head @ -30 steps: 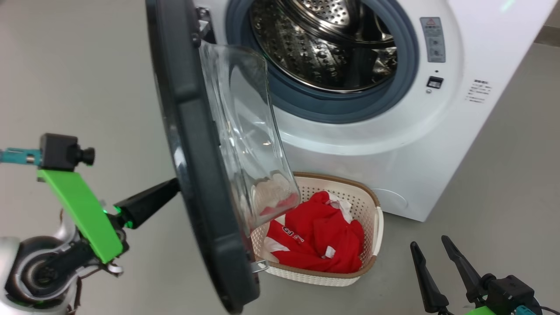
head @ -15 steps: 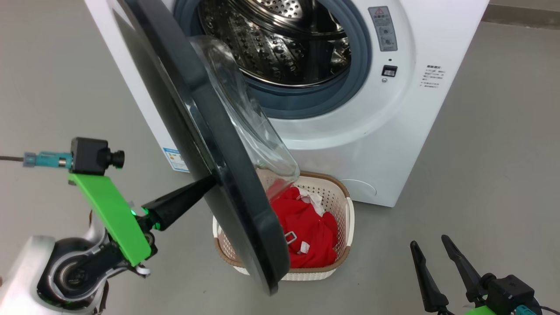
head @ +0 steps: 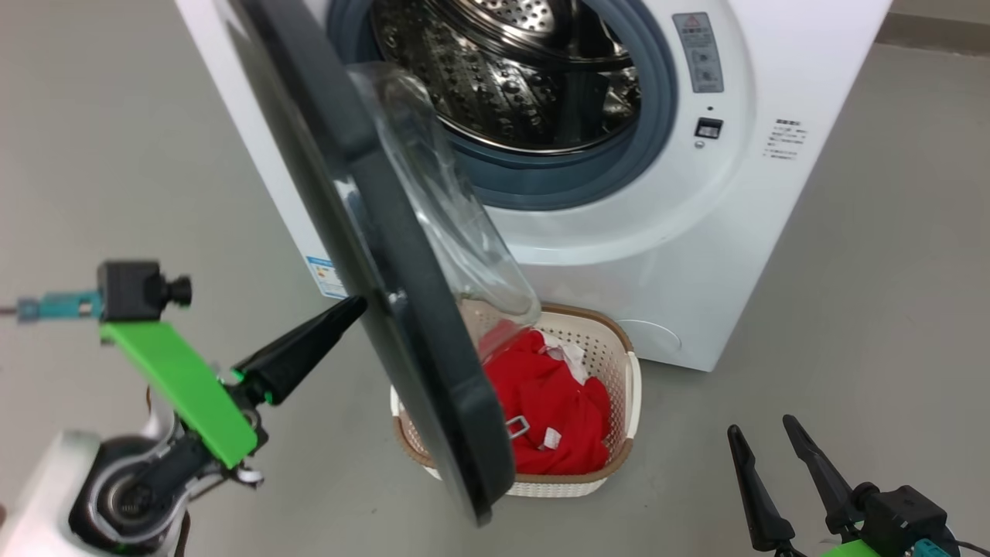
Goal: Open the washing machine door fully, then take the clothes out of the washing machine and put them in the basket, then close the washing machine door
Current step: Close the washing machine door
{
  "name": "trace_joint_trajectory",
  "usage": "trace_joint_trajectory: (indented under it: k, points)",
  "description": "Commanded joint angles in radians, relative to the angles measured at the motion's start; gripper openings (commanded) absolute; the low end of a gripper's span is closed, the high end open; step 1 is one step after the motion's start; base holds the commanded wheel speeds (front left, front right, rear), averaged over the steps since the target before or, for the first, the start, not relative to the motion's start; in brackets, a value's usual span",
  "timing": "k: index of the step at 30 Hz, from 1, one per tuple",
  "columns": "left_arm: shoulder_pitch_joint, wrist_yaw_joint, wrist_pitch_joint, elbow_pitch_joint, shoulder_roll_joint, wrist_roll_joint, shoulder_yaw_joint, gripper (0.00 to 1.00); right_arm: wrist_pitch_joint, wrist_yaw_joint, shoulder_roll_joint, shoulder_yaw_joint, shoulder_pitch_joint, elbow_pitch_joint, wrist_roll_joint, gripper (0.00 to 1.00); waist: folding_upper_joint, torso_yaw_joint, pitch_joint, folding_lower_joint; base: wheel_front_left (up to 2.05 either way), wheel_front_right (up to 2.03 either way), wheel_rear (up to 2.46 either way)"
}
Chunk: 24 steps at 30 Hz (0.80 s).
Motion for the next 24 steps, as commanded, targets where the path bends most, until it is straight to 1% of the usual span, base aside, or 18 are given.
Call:
trace_joint_trajectory:
  k: [1,2,3,4,5,6,7,8,9,10,11,16,22,24]
  points:
    - [0.008,-0.007,-0.031,-0.010,0.050,-0.006,0.054,0.45,-0.006,0.000,-0.004,0.018,-0.027,-0.022,-0.005,1.00,0.0000,0.015,-0.007,0.0000,0.00,0.00,0.00]
    - [0.020,-0.007,-0.045,-0.003,0.051,-0.007,0.057,0.55,-0.006,0.000,-0.004,0.017,-0.026,-0.021,-0.005,1.00,0.0000,0.020,-0.009,0.0000,0.00,0.00,0.00]
    - [0.032,-0.007,-0.059,0.002,0.051,-0.009,0.058,0.56,-0.006,0.000,-0.004,0.016,-0.026,-0.020,-0.005,1.00,0.0000,0.026,-0.012,0.0000,0.00,0.00,0.00]
    - [0.044,-0.007,-0.072,0.007,0.051,-0.012,0.059,0.59,-0.006,0.000,-0.003,0.016,-0.025,-0.019,-0.005,1.00,0.0000,0.031,-0.015,0.0000,0.00,0.00,0.00]
    - [0.056,-0.007,-0.087,0.013,0.050,-0.015,0.062,0.65,-0.006,0.000,-0.003,0.018,-0.024,-0.019,-0.006,1.00,0.0000,0.035,-0.017,0.0000,0.00,0.00,0.00]
    - [0.068,-0.007,-0.103,0.020,0.047,-0.019,0.063,0.83,-0.006,0.000,-0.003,0.018,-0.023,-0.019,-0.006,1.00,0.0000,0.041,-0.019,0.0000,0.00,0.00,0.00]
    - [0.081,-0.007,-0.117,0.026,0.045,-0.024,0.065,0.80,-0.006,0.000,-0.003,0.019,-0.022,-0.018,-0.007,1.00,0.0000,0.046,-0.023,0.0000,0.00,0.00,0.00]
    - [0.094,-0.007,-0.133,0.033,0.043,-0.028,0.069,0.79,-0.006,0.000,-0.002,0.020,-0.020,-0.017,-0.007,1.00,0.0000,0.050,-0.026,0.0000,0.00,0.00,0.00]
    - [0.109,-0.007,-0.149,0.041,0.040,-0.033,0.073,0.82,-0.006,0.000,-0.002,0.020,-0.018,-0.017,-0.007,1.00,0.0000,0.054,-0.030,0.0000,0.00,0.00,0.00]
    - [0.124,-0.007,-0.164,0.048,0.039,-0.040,0.077,0.96,-0.006,0.000,-0.002,0.021,-0.016,-0.017,-0.008,1.00,0.0000,0.056,-0.031,0.0000,0.00,0.00,0.00]
    - [0.139,-0.007,-0.181,0.053,0.035,-0.045,0.081,1.00,-0.006,0.000,-0.002,0.021,-0.014,-0.017,-0.008,1.00,0.0000,0.061,-0.033,0.0000,0.00,0.00,0.00]
    - [0.216,-0.007,-0.263,0.094,0.019,-0.056,0.091,1.00,-0.006,0.000,-0.001,0.022,-0.009,-0.016,-0.009,1.00,0.0000,0.075,-0.038,0.0000,0.00,0.00,0.00]
    - [0.287,-0.007,-0.316,0.123,0.001,-0.065,0.068,1.00,-0.006,0.000,0.000,0.026,-0.005,-0.015,-0.009,1.00,0.0000,0.085,-0.041,0.0000,0.00,0.00,0.00]
    - [0.321,-0.007,-0.363,0.144,-0.010,-0.059,0.056,1.00,-0.006,0.000,0.000,0.028,-0.003,-0.012,-0.010,1.00,0.0000,0.088,-0.044,0.0000,0.00,0.00,0.00]
